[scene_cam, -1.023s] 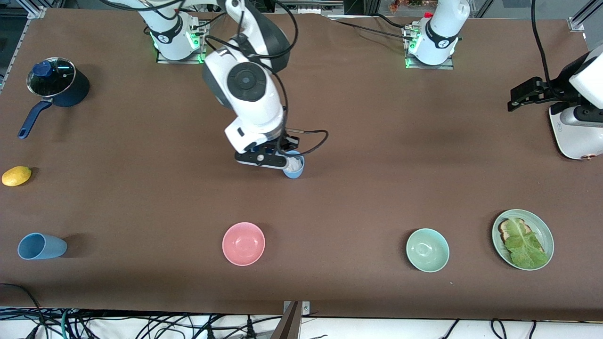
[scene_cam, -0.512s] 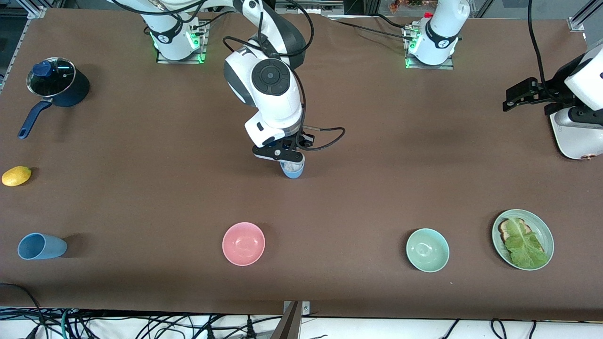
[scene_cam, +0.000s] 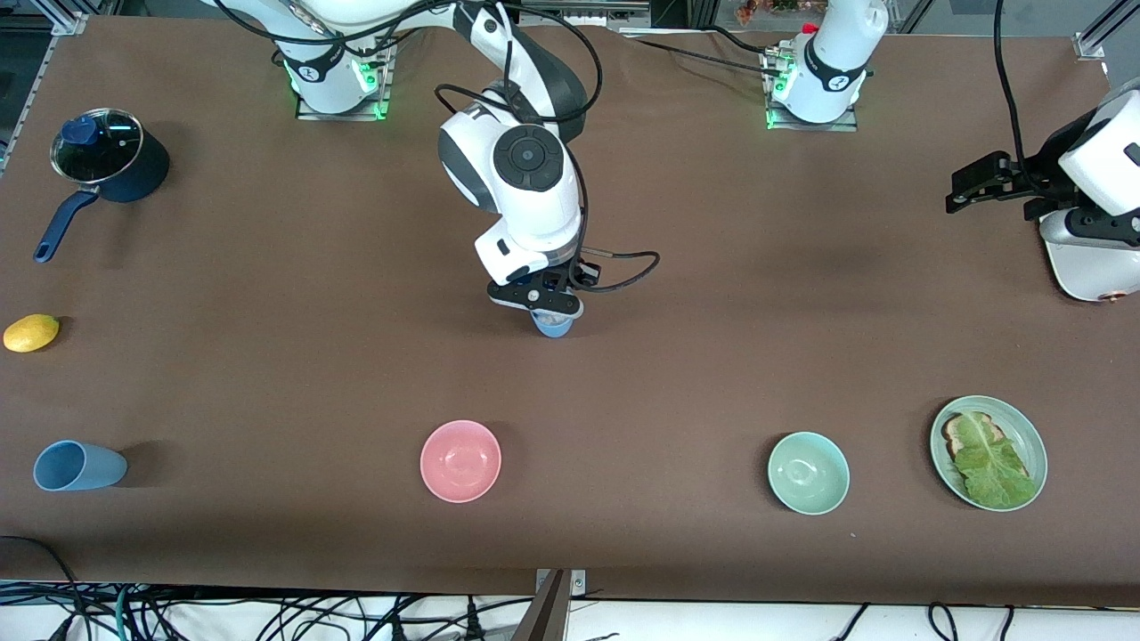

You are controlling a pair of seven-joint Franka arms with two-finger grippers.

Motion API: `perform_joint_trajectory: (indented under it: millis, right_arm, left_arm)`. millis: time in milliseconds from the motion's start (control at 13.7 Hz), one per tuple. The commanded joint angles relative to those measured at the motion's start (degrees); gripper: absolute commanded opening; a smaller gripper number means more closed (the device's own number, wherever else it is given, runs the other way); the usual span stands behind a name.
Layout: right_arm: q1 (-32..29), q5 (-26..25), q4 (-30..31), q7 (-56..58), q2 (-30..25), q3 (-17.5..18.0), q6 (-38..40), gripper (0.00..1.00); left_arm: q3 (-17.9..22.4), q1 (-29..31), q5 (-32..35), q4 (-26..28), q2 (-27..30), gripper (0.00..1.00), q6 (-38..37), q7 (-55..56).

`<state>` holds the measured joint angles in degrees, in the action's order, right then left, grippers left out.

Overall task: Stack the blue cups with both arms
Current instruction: 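Lower the blue cup onto the tissue cup and open the right gripper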

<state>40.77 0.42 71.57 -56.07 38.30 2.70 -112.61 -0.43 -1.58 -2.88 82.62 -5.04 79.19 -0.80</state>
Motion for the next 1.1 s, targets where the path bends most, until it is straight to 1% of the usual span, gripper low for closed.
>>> perform_joint_trajectory:
  millis: [0,219,365,439,804,877,950,1023]
  right_arm:
    - [1.24,-0.86,-2.49,-1.32,1.86,-0.59,-0.24,0.00]
    - [1.33,-0.86,-2.49,-1.41,1.95,-0.59,-0.33,0.00]
    - [1.33,-0.94,-2.58,-2.46,2.47,-0.59,-1.21,0.00]
    - [1.33,-1.03,-2.58,-2.46,2.56,-0.68,-1.30,0.00]
    - [1.33,-2.00,-2.93,-2.11,3.00,-0.68,-1.39,0.00]
    - [1.25,-2.00,-2.93,-2.11,2.92,-0.68,-1.39,0.16]
    - [1.33,-2.00,-2.93,-2.20,2.92,-0.68,-1.39,0.35]
    - [1.33,-2.00,-2.93,-2.29,3.00,-0.68,-1.39,0.38]
  left_arm:
    - [0.43,-0.18,-0.72,0.70,0.74,1.00,0.88,0.10]
    - [0.43,0.18,-0.72,1.66,1.96,1.00,0.97,0.10]
    - [0.26,0.35,-0.72,5.60,5.03,1.00,3.42,0.01]
    - [0.17,0.61,-0.72,6.32,5.56,1.00,3.78,0.01]
    - [0.17,2.02,-0.63,6.33,5.57,1.00,3.78,-0.25]
    - [0.17,2.28,-0.63,6.50,5.66,1.00,3.78,-0.25]
    - [0.08,2.37,-0.02,6.68,5.83,1.00,3.78,-0.25]
    - [-0.01,2.37,0.51,6.76,6.01,1.00,3.69,-0.34]
